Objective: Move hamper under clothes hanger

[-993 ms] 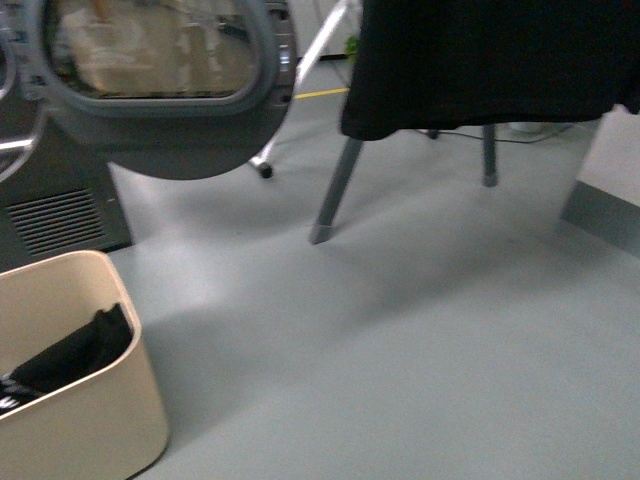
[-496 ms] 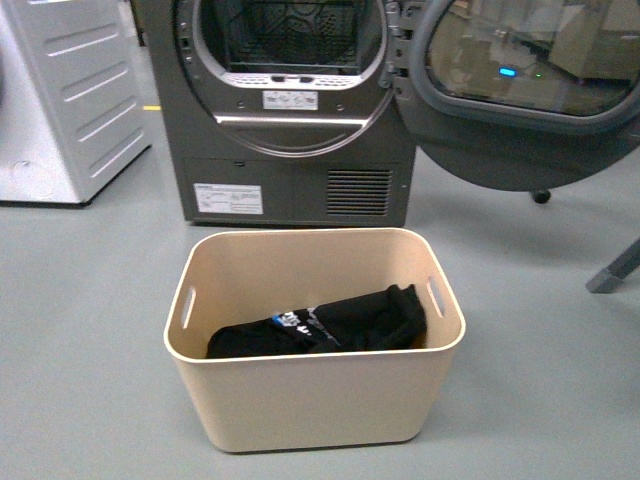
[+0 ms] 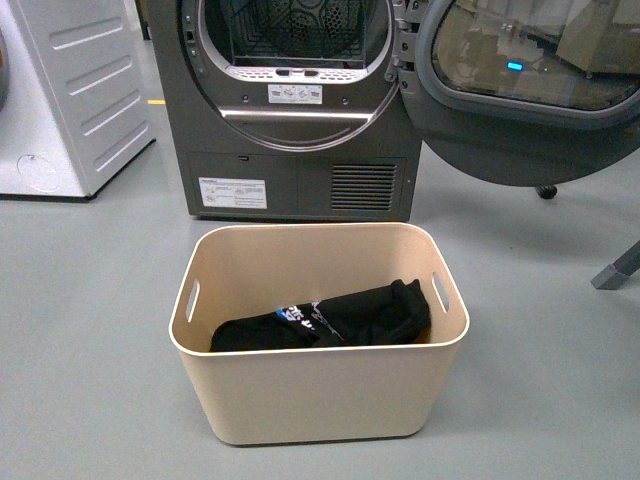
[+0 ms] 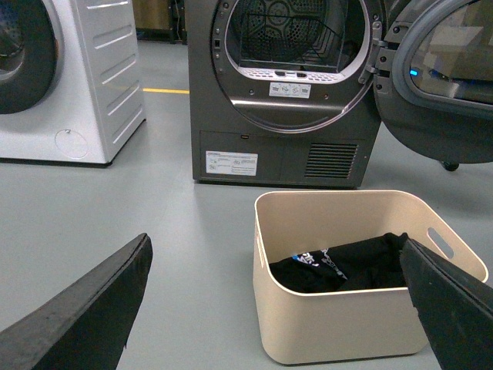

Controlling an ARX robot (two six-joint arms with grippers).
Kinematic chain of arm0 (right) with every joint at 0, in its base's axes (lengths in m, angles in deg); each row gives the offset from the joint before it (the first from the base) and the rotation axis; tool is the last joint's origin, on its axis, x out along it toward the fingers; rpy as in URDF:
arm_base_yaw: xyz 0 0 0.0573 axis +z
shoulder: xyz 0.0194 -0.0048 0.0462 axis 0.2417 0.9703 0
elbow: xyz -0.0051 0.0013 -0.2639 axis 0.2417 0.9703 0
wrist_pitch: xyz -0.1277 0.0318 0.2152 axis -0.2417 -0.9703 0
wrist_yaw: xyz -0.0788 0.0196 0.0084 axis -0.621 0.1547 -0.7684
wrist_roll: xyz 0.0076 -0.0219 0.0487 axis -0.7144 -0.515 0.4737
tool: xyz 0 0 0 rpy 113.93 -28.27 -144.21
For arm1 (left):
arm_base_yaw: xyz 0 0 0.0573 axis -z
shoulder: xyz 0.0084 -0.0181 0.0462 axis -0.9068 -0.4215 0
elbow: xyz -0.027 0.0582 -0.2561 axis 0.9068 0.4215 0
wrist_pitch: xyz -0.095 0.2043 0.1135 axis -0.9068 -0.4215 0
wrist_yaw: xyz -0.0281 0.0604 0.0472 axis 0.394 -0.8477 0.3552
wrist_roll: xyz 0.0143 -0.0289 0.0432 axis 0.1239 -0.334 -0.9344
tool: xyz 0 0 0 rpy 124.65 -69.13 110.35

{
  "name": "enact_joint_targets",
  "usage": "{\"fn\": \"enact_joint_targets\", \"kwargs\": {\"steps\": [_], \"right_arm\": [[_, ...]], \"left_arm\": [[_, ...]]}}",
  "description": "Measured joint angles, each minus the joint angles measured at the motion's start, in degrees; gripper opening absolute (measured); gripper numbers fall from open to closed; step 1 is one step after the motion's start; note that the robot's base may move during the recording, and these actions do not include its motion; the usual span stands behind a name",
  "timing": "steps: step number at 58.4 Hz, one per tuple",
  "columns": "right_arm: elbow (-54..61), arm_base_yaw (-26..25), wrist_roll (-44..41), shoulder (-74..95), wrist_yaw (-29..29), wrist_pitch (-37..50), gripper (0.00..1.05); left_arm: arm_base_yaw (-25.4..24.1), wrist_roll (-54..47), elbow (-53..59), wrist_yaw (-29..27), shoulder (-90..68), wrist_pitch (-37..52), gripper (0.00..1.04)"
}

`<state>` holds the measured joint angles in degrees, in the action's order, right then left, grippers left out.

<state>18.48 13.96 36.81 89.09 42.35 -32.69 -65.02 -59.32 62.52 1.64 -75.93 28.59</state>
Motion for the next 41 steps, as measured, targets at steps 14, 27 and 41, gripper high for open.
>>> {"fn": "enact_joint_targets", "kwargs": {"steps": [14,27,41], "right_arm": [[0.00,0.00,0.00,0.00,0.00,0.00,0.97],[-6.12,0.07,11.50,24.61,-6.62,7.93,0.97],[-11.85,0.63,12.37,47.25,-2.84,22.71,0.97]], "left_arm": [[0.72,0.98,-0.42,-2.29,-0.81,-1.49,0.98],[-2.60,4.42,-10.67,-9.68,-28.30,0.61,0.98],[-1.29,2.45,-14.45,-3.34,-51.08,14.53,0.98]]}}
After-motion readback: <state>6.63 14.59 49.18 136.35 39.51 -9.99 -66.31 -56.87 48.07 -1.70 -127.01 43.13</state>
